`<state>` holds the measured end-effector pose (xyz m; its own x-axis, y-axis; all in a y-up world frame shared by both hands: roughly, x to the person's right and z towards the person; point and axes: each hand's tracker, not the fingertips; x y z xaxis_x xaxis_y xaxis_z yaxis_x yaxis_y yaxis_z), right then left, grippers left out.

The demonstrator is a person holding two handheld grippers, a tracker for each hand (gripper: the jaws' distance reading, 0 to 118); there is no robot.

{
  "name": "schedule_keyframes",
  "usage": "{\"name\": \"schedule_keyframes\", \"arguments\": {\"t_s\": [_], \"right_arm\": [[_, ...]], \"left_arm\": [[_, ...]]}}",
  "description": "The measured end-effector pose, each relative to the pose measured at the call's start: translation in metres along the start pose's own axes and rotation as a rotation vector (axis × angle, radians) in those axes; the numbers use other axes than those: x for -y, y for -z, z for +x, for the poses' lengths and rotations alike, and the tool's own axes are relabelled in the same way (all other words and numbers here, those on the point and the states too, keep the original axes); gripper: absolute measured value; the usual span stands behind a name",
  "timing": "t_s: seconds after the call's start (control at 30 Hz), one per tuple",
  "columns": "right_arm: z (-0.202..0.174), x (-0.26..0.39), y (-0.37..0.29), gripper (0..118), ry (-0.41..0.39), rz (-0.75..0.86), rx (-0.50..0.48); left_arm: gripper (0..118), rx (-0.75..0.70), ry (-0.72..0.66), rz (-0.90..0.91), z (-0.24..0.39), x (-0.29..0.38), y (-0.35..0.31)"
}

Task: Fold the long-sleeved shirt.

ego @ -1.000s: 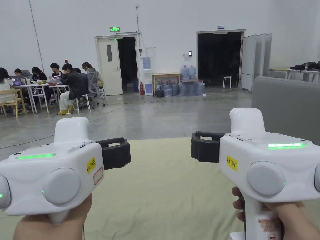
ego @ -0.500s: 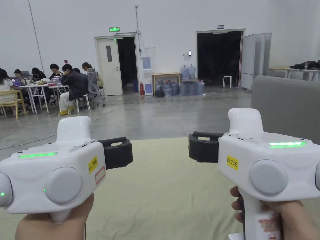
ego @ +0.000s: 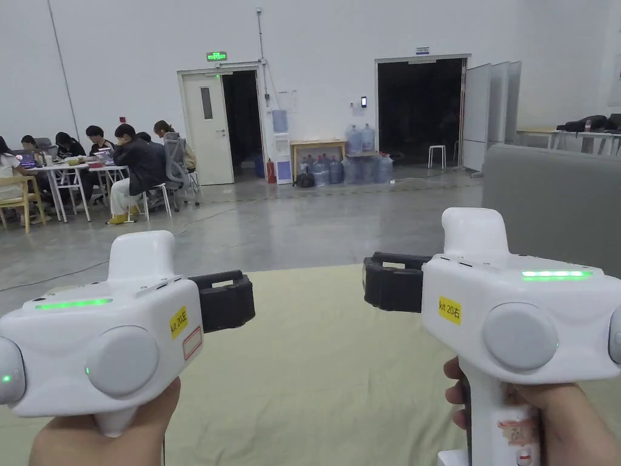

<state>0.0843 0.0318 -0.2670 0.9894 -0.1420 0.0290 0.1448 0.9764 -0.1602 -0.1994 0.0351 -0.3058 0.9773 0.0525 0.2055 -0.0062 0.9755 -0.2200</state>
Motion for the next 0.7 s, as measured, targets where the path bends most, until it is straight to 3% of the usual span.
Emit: {"name": "schedule_keyframes", "arguments": {"t_s": [0.7], "right_arm": [[-0.0013,0.0029,-0.0012,118,-0.029,0.002,0.03]], "left_arm": [[117,-0.002,0.01,0.011,0.0026,-0.0018,-0.0052]]}}
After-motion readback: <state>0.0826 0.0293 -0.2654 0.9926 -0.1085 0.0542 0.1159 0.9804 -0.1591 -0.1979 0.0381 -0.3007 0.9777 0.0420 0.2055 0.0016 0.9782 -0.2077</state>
